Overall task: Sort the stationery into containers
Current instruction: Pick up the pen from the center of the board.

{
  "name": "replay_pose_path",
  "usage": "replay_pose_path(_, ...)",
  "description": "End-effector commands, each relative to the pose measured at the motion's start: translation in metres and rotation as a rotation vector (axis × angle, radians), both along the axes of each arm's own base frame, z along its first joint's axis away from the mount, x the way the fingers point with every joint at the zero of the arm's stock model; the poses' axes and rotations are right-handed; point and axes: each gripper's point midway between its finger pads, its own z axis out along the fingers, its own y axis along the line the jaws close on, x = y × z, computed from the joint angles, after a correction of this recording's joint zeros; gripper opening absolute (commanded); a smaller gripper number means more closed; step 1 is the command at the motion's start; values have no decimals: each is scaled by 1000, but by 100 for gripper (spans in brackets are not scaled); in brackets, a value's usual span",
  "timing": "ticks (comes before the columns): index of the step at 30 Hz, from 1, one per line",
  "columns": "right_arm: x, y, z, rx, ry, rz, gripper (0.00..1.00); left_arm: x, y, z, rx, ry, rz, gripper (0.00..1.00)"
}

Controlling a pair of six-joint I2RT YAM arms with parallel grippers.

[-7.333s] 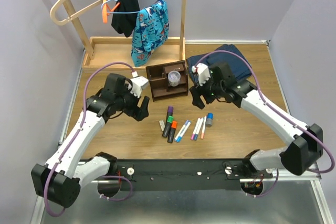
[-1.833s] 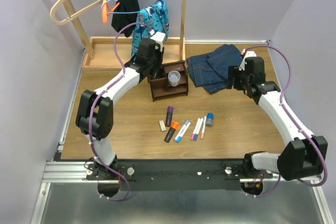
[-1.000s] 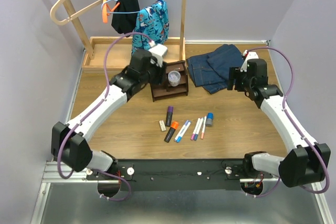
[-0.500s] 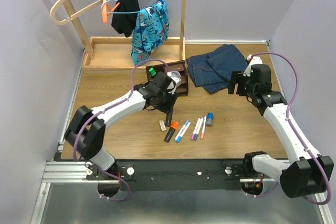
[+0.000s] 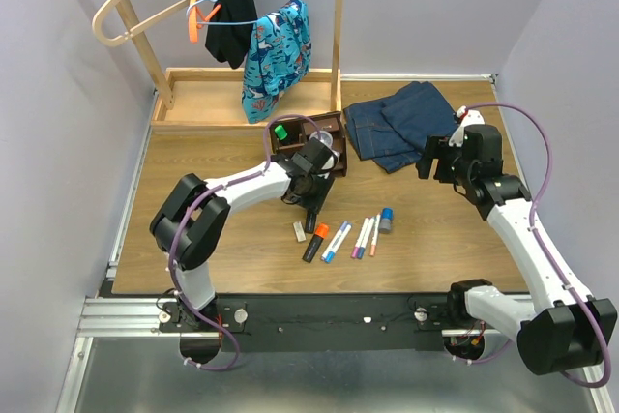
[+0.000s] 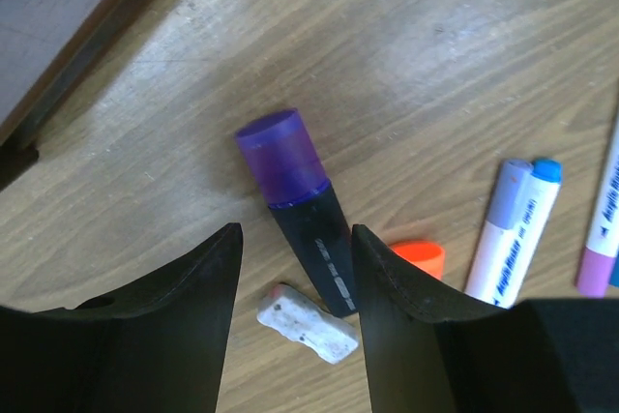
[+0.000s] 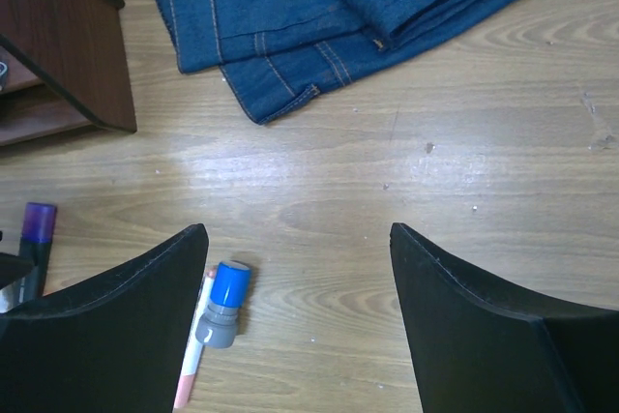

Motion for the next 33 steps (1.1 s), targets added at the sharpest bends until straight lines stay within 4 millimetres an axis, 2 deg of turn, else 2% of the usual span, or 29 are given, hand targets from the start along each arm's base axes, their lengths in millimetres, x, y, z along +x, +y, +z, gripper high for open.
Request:
replay_pose_path(1,-6,5,1,44,1,12,84,13,1,-7,53,-38,23,58)
replay_pose_path(5,-9,6,-4,51,10,15,84,19,-9,-9,50,-44,13,58)
replay_pose_path(10,-13,6,-11,59,22,12,84,19,-13,-20,63,-26,8,57)
replay_pose_path(17,-16,5,-11,56,17,3,84,6,-9,-29,68,11,-6,44)
replay_pose_path(20,-15,3,-10,54,14,-2,84,4,-11,-21,52,3,-37,35)
replay_pose_path(22,-14,2,-9,46,14,-2,84,4,-18,-6,30,-23,-61,33)
replay_pose_path(25,-10,0,-3,29,4,-6,84,20,-38,39,-51,-119,-94,31)
replay_pose_path(27,-6,-2,1,17,-1,-6,84,31,-56,78,-134,-187,-134,29)
replay_pose_path(28,-5,-2,0,11,4,-4,84,32,-61,91,-161,-204,-154,29)
replay_pose_path(29,-4,-2,-1,5,6,-2,84,37,-71,114,-202,-239,-183,28)
replay_pose_path(31,-1,-3,3,-4,3,1,84,36,-77,137,-233,-260,-219,28)
replay_pose_path(33,1,-4,2,-22,12,7,84,35,-86,170,-293,-312,-278,27)
